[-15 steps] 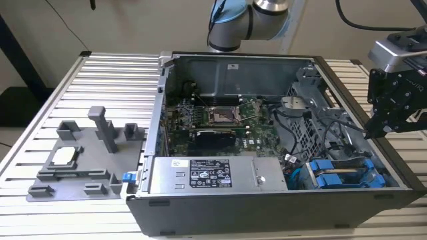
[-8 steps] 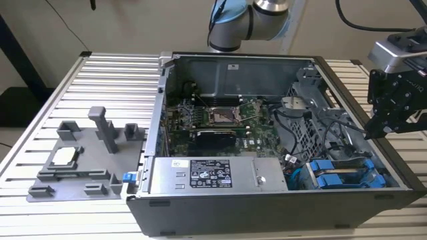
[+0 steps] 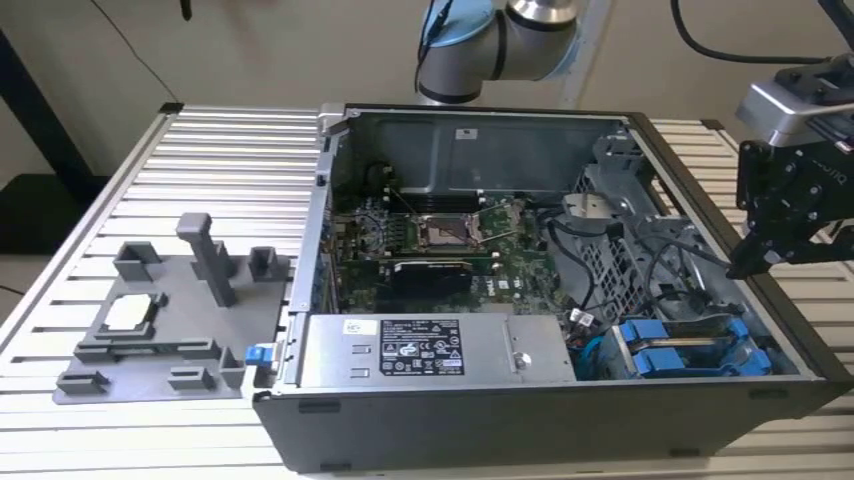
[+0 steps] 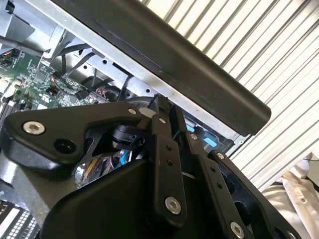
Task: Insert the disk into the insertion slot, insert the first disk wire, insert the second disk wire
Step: 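Insert the first disk wire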
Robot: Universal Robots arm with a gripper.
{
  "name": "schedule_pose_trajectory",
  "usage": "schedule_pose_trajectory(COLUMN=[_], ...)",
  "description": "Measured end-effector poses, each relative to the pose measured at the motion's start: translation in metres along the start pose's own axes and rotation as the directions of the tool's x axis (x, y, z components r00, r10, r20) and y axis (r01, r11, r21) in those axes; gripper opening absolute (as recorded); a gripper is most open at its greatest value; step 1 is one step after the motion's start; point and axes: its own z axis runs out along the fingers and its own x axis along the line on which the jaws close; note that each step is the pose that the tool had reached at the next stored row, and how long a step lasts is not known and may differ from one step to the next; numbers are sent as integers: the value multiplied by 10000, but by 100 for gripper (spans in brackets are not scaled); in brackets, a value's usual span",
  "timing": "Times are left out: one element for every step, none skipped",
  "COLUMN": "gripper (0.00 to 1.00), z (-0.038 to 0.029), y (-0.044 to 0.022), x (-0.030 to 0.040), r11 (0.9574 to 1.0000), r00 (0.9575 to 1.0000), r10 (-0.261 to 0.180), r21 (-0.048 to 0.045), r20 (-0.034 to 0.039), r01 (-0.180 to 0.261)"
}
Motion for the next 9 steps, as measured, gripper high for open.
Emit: schedule_pose_trajectory(gripper=[19,19,19,19,19,19,19,19,19], z=[0,1,1,0,0,0,-1,-1,-1], y=[0,4,13,18,18,18,18,19,19], x=[0,0,-1,-1,-1,-1,-1,-1,-1], r11=[10000,10000,10000,10000,10000,10000,10000,10000,10000], r00=[10000,10000,10000,10000,10000,10000,10000,10000,10000], r10=[0,1,-1,-1,-1,-1,-1,0,0], r21=[0,0,0,0,0,0,0,0,0], r20=[0,3,4,2,1,1,0,0,-1], r01=[0,-1,1,1,1,1,1,0,0])
